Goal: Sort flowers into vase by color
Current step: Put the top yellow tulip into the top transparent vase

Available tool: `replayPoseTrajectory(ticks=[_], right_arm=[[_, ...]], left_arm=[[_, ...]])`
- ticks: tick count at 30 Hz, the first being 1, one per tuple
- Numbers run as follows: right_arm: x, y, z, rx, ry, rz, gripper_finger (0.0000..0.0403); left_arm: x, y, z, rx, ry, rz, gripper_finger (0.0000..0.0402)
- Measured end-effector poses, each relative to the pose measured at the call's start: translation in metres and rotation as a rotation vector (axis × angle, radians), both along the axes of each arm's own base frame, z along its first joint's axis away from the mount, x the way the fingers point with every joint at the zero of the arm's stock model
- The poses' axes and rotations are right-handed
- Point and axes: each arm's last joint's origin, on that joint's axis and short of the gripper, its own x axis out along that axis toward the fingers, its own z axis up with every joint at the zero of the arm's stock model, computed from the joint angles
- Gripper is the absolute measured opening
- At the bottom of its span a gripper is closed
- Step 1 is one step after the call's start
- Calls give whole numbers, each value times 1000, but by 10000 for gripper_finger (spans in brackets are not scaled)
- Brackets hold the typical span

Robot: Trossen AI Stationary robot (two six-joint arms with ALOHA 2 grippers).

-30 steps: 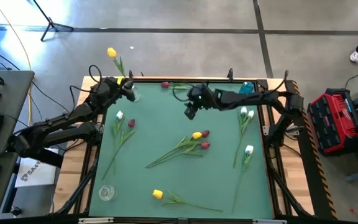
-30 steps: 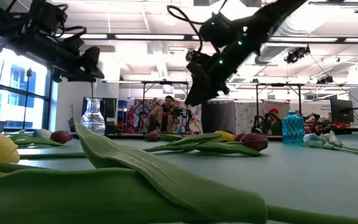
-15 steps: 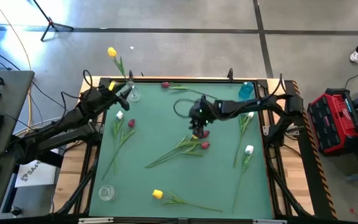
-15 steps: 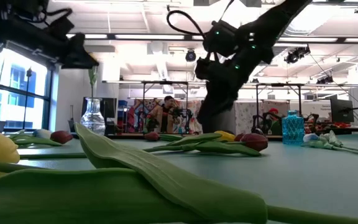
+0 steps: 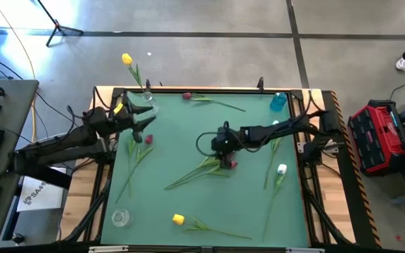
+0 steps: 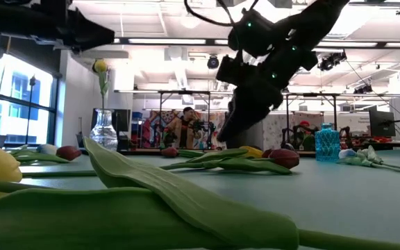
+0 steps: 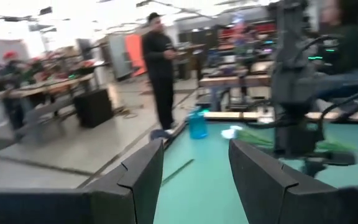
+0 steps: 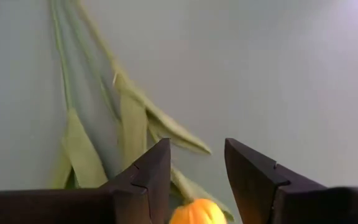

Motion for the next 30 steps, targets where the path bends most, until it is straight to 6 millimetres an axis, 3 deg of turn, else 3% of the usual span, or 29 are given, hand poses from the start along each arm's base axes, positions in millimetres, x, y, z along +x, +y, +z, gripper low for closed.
replayPoseTrajectory(ticks=[3,14,24,30], right_arm=[[0,1,-9,-7,70,24,127],[-2,1,-12,-15,109,82,83],[-3,-5,-16,-49,127,111,7],[-4,-6,-16,-105,160,105,2]], left_arm=[[3,-7,-2,3,18,-46,172],[24,-30,-15,-50,130,-249,172],[55,-41,-39,-182,259,-264,172],[69,-45,-53,-271,306,-257,172]])
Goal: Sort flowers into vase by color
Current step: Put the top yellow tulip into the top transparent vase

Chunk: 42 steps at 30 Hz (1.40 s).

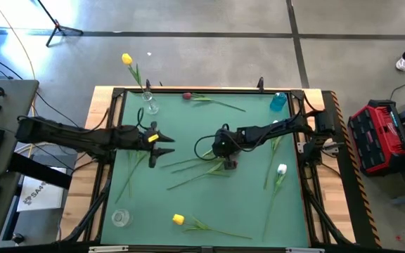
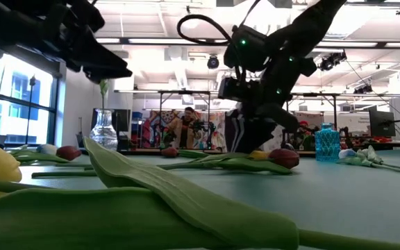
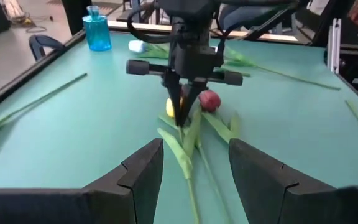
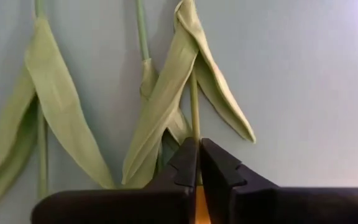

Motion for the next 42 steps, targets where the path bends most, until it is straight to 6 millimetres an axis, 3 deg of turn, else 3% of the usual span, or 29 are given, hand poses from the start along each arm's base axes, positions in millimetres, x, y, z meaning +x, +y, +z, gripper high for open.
replayPoseTrajectory(ticks=[7,23,42], right_arm=[[13,8,27,-95,67,40,1],[41,21,107,-177,33,133,0],[42,29,114,-179,28,157,0]], left_arm=[[14,-2,-8,-30,-8,-1,172],[61,-6,-24,-54,206,-90,172],[62,-4,-24,-61,312,-58,172]])
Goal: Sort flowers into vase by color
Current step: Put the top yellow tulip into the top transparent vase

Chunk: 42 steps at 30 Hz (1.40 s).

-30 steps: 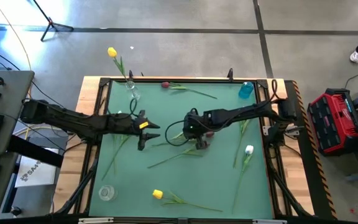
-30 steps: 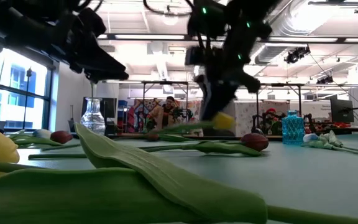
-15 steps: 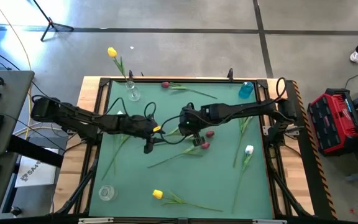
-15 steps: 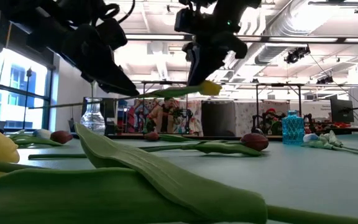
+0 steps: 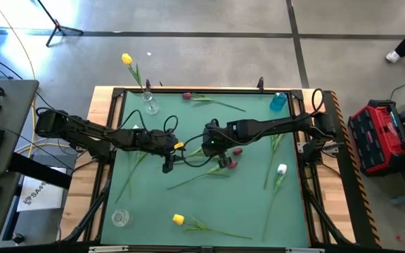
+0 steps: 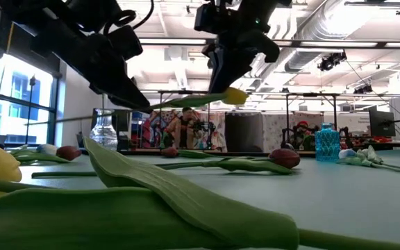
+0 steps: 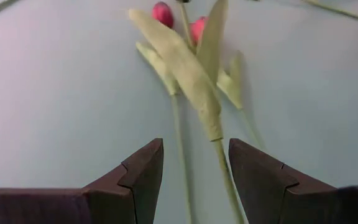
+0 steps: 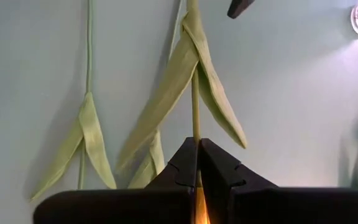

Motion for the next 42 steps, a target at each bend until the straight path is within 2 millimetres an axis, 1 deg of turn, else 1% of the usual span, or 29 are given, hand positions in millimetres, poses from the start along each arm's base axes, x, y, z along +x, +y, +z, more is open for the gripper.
replayPoseTrajectory(ticks=[7,10,13,16,18,19,21,24,25,27,29,31,34,36,39,42], right_arm=[[3,-1,2,-12,-41,-11,0],[3,-1,2,-12,-41,-11,0],[3,-1,2,-12,-41,-12,0],[3,-1,2,-5,-42,-23,0],[3,-1,2,8,-45,-43,1],[3,-1,2,17,-46,-56,4],[3,-1,2,28,-48,-76,14],[3,-1,2,46,-53,-115,42],[3,-2,2,41,-59,-143,54],[3,-4,6,6,-97,-275,79],[-4,-7,14,-38,-128,-400,104],[-12,-10,28,-52,-173,-480,125],[-27,-13,45,-23,-269,-531,149],[-37,-15,52,7,-340,-546,158],[-58,-17,53,55,-448,-570,162],[-81,-17,45,121,-568,-607,162]], left_arm=[[0,-1,0,-38,-2,-25,172],[0,-1,0,-42,4,-16,159],[0,-1,0,-36,6,-2,124],[-1,-1,-1,-36,9,8,70],[0,-1,-1,-32,9,12,27],[-1,0,-1,-32,10,14,14],[-1,0,-1,-26,10,19,10],[-1,1,-1,-2,9,39,7],[-1,1,-1,5,9,49,4],[-1,2,-1,24,8,84,3],[-1,4,0,40,5,129,3],[-1,5,0,54,-3,170,2],[0,7,1,73,-12,209,1],[1,8,3,77,-42,233,1],[3,9,7,90,-92,252,1],[7,9,13,102,-160,244,1]])
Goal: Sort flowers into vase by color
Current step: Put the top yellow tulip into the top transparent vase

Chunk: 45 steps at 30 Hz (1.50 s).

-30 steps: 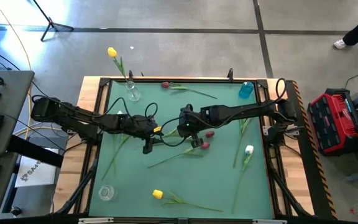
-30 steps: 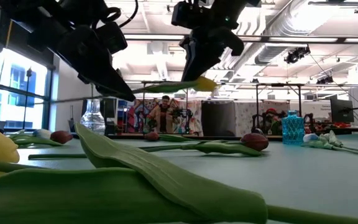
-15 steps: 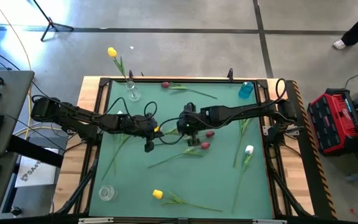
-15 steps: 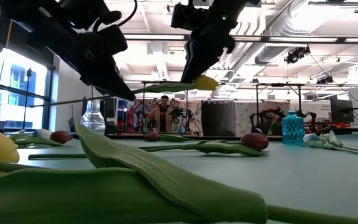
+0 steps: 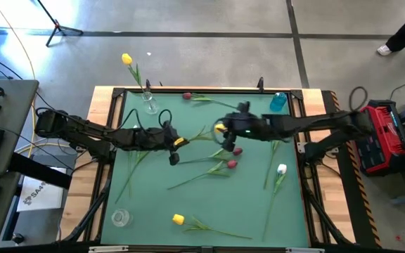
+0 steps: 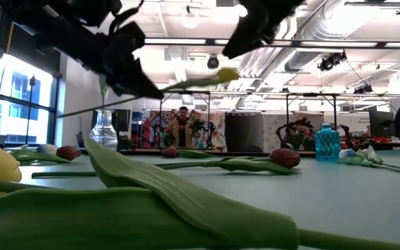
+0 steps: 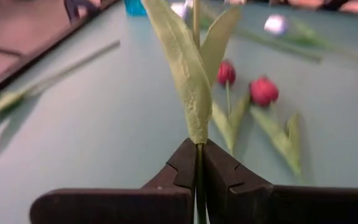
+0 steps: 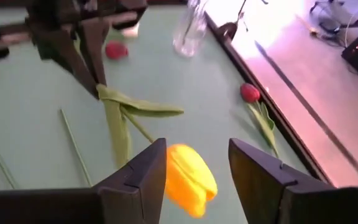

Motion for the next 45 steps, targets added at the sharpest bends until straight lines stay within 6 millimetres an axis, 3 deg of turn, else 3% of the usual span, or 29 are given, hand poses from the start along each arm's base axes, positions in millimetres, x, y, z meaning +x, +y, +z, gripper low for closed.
replayPoseTrajectory(ticks=[5,11,16,24,30,37,45], right_arm=[[-39,3,-21,79,-281,-42,162],[-73,8,-60,146,-631,-19,162],[-89,9,-91,200,-727,-5,162],[-78,13,-105,226,-713,116,162],[-66,14,-112,233,-660,151,162],[-61,16,-126,237,-602,151,162],[-60,17,-128,196,-589,170,162]], left_arm=[[4,1,9,50,-94,26,0],[8,2,25,102,-247,41,0],[11,1,36,121,-381,-3,0],[34,-4,20,133,-549,-134,0],[37,0,19,262,-652,-24,0],[-3,27,24,453,-707,361,0],[-42,72,33,542,-720,529,0]])
